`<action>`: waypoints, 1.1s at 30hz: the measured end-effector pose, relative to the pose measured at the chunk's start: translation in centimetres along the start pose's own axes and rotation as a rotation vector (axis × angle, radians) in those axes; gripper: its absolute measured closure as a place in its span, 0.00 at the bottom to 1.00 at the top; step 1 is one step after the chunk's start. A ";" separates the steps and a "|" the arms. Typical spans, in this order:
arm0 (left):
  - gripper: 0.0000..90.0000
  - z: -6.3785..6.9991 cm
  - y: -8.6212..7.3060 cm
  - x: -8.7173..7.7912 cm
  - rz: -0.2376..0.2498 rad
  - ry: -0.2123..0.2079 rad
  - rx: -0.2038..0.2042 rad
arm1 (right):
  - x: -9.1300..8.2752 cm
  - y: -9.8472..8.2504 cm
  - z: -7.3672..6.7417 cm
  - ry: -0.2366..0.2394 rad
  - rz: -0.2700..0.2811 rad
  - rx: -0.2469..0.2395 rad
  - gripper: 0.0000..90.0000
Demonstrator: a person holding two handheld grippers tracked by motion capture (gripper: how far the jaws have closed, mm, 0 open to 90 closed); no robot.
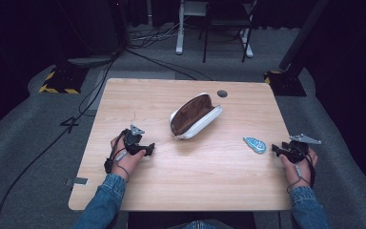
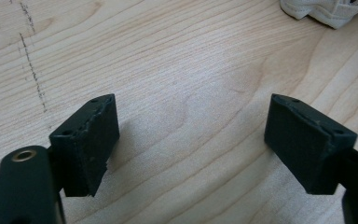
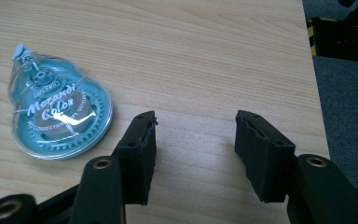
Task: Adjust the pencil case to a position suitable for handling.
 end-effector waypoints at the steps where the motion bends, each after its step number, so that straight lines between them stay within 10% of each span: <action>1: 0.23 0.0 0.1 0.0 0.002 -0.003 -0.004 | 0.0 0.0 0.0 0.000 0.000 0.000 0.54; 33: 0.26 3.5 8.2 0.0 0.162 -0.136 -0.013 | 0.0 0.0 -0.1 0.008 0.002 -0.003 0.55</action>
Point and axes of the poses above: each handheld gripper's, and its own axes: x roughly forward along the jaws, y roughly out of its top, z roughly to its right, the point moved 10 cm from there along x, roughly forward along the jaws, and after that the axes turned 14 degrees about z, right-handed, at the moved point
